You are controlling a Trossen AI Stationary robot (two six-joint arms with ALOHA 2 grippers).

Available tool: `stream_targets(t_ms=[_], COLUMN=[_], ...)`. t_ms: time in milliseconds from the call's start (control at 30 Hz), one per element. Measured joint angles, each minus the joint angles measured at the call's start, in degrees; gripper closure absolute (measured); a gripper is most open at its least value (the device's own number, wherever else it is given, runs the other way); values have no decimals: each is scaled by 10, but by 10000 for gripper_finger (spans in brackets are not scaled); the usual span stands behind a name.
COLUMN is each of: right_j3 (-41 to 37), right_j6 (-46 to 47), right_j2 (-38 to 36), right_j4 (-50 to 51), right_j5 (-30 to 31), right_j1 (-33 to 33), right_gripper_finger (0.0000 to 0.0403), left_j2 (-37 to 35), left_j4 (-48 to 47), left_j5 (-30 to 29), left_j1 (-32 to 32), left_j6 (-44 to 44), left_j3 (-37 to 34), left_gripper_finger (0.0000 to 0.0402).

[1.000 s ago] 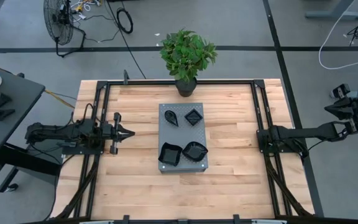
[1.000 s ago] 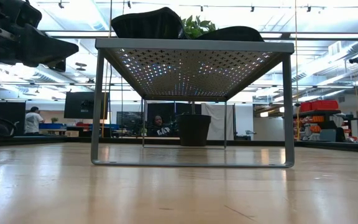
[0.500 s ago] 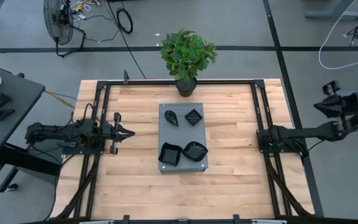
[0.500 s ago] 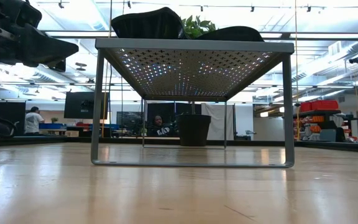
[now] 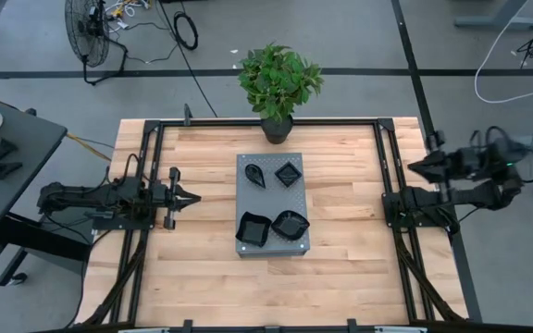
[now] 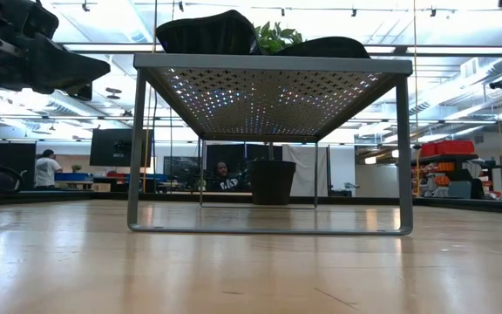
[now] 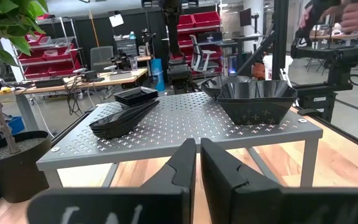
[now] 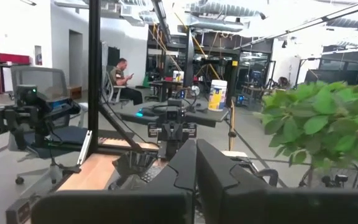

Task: Pick & Place Mini shaped plates
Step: Return to Home Position

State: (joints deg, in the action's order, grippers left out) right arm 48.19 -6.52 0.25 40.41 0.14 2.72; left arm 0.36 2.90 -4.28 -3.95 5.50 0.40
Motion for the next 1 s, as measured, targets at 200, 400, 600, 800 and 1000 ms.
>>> stream_targets(t_ms=[200, 400, 600, 800, 1000], right_j3=[-110, -206, -279, -331, -376], right_j6=[14, 38, 61, 61, 61], right_j2=[0, 0, 0, 0, 0], right_j4=[-116, -207, -262, -319, -359], right_j5=[0, 0, -2, -2, -2], right_j1=[0, 0, 0, 0, 0], right_gripper_finger=[387, 387, 387, 387, 387], left_j2=[0, 0, 0, 0, 0], left_j4=[0, 0, 0, 0, 0], left_j5=[0, 0, 0, 0, 0], left_j1=[0, 0, 0, 0, 0], left_j6=[0, 0, 0, 0, 0], left_j3=[0, 0, 0, 0, 0], left_gripper_finger=[372, 372, 372, 372, 372])
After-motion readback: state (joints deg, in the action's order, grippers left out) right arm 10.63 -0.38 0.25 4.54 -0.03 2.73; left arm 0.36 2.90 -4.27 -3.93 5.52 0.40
